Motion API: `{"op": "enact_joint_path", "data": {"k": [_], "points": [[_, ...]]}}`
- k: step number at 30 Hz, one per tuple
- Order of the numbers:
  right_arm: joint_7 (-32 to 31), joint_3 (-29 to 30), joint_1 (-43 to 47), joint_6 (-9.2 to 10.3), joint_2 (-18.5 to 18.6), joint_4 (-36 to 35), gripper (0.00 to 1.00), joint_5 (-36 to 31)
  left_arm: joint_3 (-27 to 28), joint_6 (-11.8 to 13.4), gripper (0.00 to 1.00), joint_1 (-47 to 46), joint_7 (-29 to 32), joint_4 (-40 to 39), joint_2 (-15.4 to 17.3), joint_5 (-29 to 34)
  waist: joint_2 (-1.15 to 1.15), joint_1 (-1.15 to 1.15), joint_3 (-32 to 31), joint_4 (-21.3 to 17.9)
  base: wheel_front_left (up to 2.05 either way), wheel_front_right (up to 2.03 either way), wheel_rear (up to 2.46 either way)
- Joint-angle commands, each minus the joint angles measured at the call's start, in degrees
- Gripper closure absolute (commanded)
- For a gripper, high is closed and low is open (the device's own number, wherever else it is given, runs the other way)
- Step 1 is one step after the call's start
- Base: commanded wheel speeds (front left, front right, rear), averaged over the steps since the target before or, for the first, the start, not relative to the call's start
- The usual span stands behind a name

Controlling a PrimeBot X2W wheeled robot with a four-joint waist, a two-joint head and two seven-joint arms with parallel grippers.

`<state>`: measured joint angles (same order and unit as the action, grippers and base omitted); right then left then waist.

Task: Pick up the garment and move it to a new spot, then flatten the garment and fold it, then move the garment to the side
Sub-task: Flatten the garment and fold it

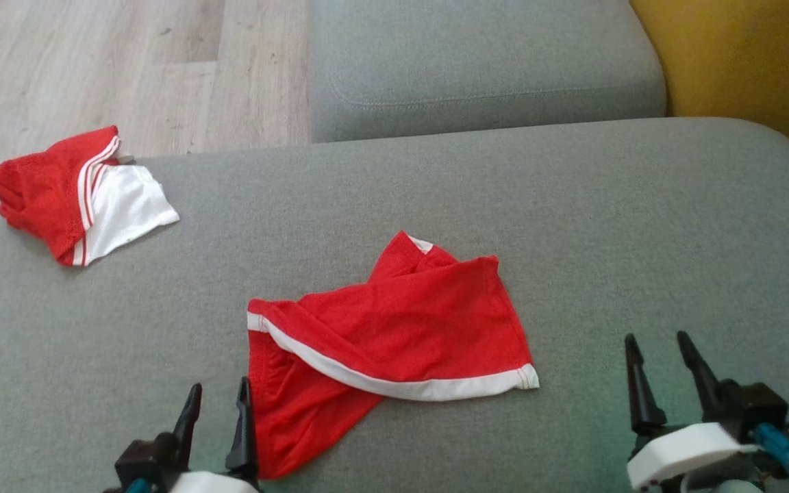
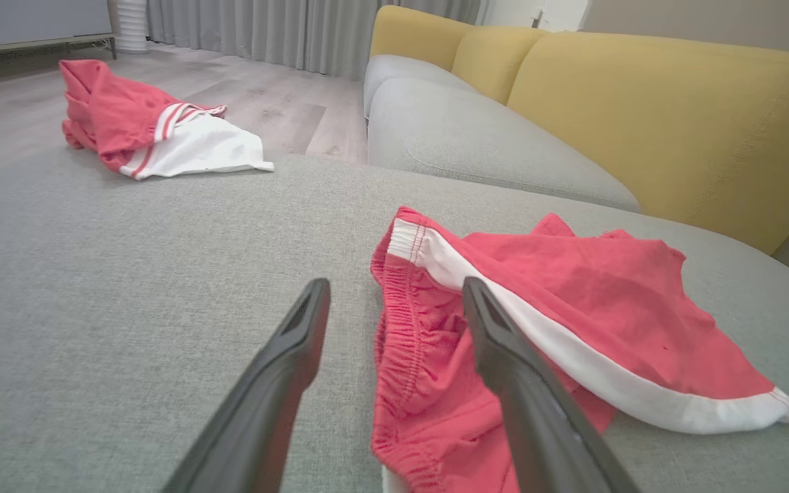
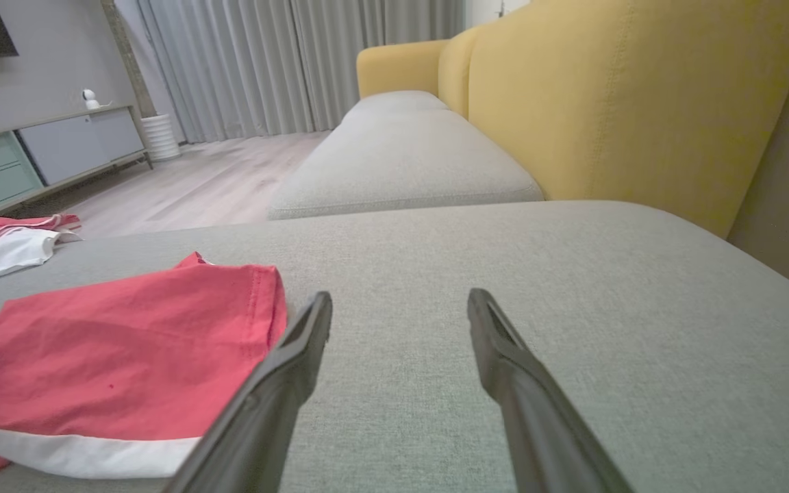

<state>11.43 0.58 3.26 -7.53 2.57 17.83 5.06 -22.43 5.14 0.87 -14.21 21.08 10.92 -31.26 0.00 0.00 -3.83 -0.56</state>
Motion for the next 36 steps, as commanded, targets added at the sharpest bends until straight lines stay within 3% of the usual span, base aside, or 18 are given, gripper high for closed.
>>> {"op": "enact_joint_path", "data": {"k": [1, 28, 36], "points": [[0.9, -2.2, -1.0, 0.04, 0.3, -2.3, 0.0, 0.6, 2.4, 0.5, 0.0, -1.1, -0.7, -2.1, 0.2, 0.1, 0.0, 0.0, -0.3, 0.0, 0.0, 0.0, 0.0], [2.3, -6.1, -0.7, 0.04, 0.3, 1.1, 0.0, 1.3, 2.4, 1.9, 0.0, 0.6, -0.4, -4.9, 1.2, 1.0, 0.0, 0.0, -1.2, 1.6, 0.0, 0.0, 0.0], [1.8, -8.8, -2.7, 0.04, 0.3, 4.8, 0.0, -0.9, 1.4, 2.2, 0.0, -0.4, 0.4, -6.0, 1.1, 1.4, 0.0, 0.0, 0.7, 3.9, 0.0, 0.0, 0.0]]}}
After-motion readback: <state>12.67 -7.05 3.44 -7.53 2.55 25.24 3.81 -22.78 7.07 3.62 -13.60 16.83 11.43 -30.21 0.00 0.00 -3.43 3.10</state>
